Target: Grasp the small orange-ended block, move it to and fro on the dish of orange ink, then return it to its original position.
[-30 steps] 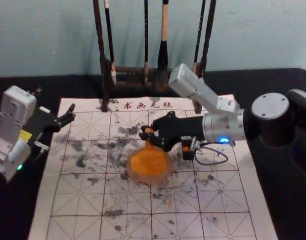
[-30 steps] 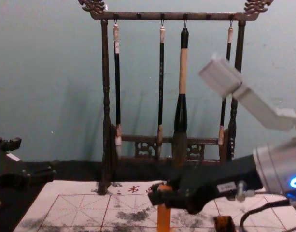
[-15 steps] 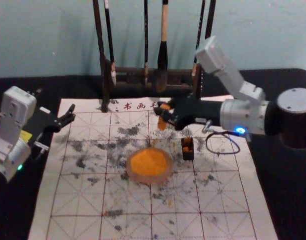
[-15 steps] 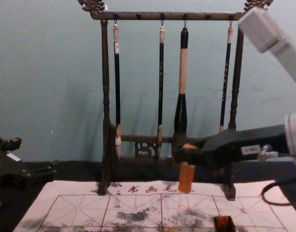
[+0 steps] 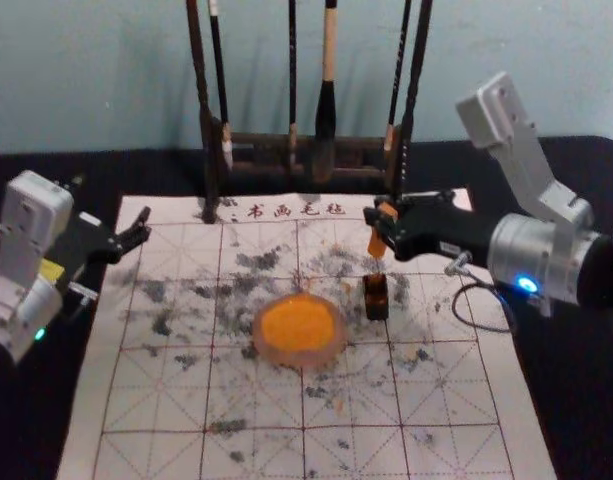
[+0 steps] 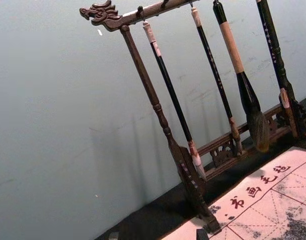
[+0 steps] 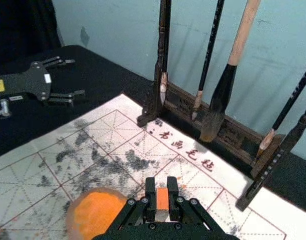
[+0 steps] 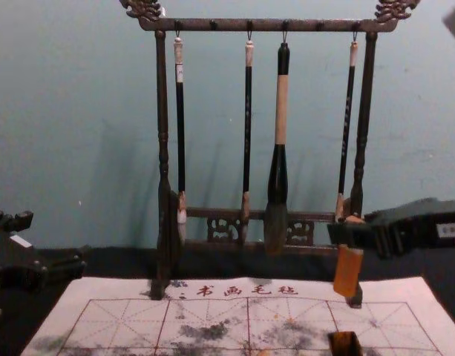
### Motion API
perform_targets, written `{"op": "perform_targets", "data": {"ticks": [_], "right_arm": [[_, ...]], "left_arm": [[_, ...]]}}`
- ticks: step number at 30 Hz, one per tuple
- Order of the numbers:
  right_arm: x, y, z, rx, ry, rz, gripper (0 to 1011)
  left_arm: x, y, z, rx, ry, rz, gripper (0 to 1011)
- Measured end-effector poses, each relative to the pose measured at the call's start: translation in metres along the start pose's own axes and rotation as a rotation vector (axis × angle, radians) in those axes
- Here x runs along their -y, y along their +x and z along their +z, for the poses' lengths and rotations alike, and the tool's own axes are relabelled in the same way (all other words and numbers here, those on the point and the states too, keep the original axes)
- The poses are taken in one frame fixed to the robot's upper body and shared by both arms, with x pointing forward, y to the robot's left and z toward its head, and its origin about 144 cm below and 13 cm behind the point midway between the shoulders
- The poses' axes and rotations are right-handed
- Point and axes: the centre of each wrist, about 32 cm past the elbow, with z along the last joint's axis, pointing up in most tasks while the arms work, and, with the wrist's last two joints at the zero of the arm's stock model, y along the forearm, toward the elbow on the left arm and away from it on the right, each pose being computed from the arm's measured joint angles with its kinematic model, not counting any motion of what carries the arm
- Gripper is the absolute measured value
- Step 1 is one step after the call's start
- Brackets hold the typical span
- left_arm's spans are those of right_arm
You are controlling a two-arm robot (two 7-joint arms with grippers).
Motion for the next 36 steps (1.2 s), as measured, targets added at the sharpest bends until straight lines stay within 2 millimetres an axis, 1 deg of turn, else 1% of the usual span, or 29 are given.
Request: {"op": "perform_targets", "data": {"ticks": [7,12,17,28,36], "right_arm": [[0.012,-0.01,-0.009,-0.035,-0.016,-0.008,119],[0.014,-0.011,-0.015,-0.049,-0.036,-0.014,120],[0.01,-0.011,-0.019,-0.063,-0.05,-0.024,120],[-0.005,-0.009,-0.023,-0.065,-0.073,-0.026,120],[-0.009,-0.008,-0.025,-0.066,-0.083,-0.022,120]], "left_arm": [[0.0,0.0,0.0,0.0,0.0,0.0,1001],[0.0,0.0,0.0,0.0,0.0,0.0,1001],[0.0,0.0,0.0,0.0,0.0,0.0,1001],[0.0,0.0,0.0,0.0,0.0,0.0,1001],[0.0,0.0,0.0,0.0,0.0,0.0,1001]]}}
